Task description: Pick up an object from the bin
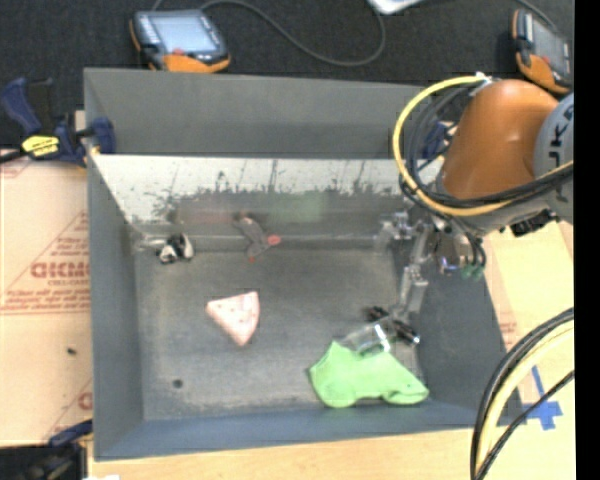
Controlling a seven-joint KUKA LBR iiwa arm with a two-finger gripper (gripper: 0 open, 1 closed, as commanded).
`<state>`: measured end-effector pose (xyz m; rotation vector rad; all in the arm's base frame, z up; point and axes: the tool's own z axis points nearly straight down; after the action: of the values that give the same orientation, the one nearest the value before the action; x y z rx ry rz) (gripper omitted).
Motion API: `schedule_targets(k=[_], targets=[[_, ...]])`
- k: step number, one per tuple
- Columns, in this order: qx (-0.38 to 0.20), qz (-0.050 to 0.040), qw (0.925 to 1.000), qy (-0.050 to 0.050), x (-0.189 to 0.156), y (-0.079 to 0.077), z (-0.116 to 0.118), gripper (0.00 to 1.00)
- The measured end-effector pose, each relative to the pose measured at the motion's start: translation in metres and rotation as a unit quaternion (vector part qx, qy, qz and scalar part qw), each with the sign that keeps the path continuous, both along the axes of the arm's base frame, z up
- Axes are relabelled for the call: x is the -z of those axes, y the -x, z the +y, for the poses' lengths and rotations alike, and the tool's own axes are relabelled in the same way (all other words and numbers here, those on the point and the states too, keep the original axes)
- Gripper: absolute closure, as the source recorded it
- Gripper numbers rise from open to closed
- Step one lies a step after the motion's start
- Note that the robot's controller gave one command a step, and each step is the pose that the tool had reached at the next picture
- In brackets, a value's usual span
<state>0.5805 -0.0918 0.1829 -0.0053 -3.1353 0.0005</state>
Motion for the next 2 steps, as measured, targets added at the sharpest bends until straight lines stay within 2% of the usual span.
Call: schedule_targets(k=[1,2], targets=[[-0.068,0.0047,0.9977,-0.001,0.06,0.103,-0.028,0.0],[-0.286,0.0023,0.9583,-0.002,-0.003,0.085,-0.07,0.0]])
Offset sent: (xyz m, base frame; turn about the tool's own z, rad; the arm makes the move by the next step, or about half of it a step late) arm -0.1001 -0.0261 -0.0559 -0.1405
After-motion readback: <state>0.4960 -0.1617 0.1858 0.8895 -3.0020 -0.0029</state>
